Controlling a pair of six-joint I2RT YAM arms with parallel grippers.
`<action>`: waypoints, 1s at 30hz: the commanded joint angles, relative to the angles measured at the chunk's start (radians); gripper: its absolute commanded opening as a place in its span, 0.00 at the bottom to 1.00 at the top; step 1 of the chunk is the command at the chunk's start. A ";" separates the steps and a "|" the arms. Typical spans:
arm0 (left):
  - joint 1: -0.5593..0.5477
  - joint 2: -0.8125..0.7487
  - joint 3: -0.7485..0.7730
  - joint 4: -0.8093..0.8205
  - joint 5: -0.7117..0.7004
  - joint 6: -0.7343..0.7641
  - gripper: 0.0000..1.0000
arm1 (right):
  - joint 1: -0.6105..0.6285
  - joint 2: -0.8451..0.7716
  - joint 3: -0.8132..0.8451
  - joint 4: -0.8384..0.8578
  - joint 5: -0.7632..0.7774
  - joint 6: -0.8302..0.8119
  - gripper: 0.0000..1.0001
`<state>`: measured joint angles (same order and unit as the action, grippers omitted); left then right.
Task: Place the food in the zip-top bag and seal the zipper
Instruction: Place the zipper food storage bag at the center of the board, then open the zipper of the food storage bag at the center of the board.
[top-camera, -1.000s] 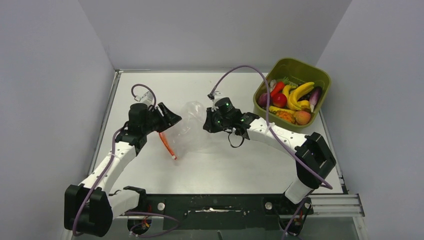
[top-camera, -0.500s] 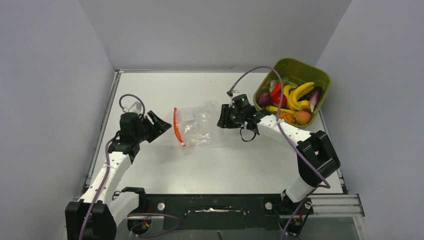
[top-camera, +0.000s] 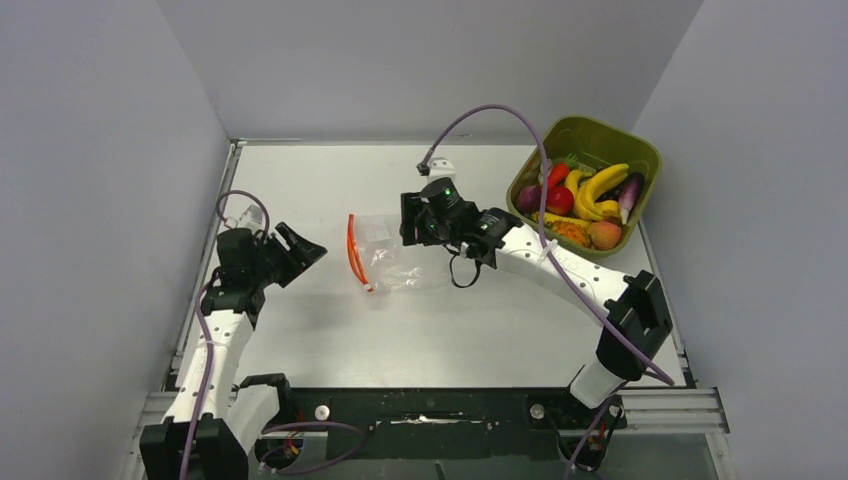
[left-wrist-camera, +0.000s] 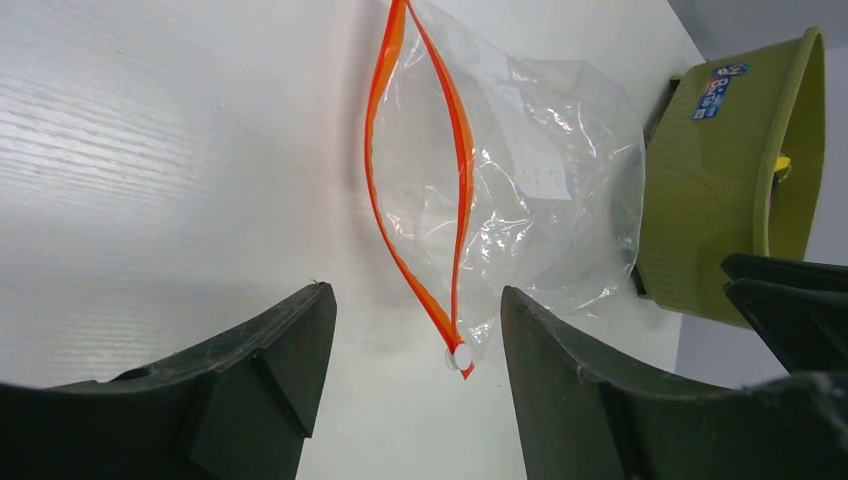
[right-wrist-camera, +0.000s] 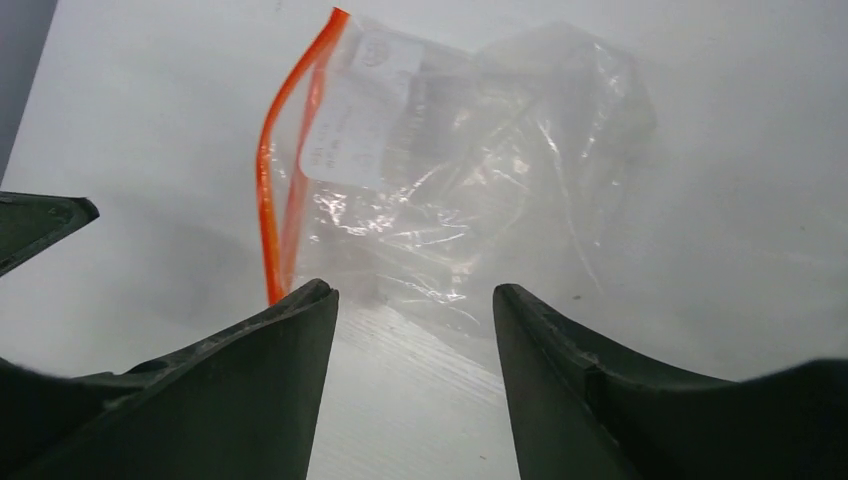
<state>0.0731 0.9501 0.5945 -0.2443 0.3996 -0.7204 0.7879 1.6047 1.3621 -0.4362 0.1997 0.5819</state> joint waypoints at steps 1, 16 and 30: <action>0.008 -0.103 0.118 -0.105 -0.153 0.128 0.63 | 0.083 0.075 0.123 -0.013 0.121 -0.007 0.63; -0.057 -0.241 0.277 -0.335 -0.714 0.260 0.73 | 0.234 0.507 0.560 -0.117 0.253 -0.160 0.85; -0.061 -0.293 0.273 -0.348 -0.800 0.231 0.77 | 0.249 0.698 0.741 -0.155 0.440 -0.291 0.99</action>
<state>0.0181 0.6670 0.8238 -0.6147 -0.3782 -0.4870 1.0294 2.2906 2.0487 -0.5953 0.5205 0.3447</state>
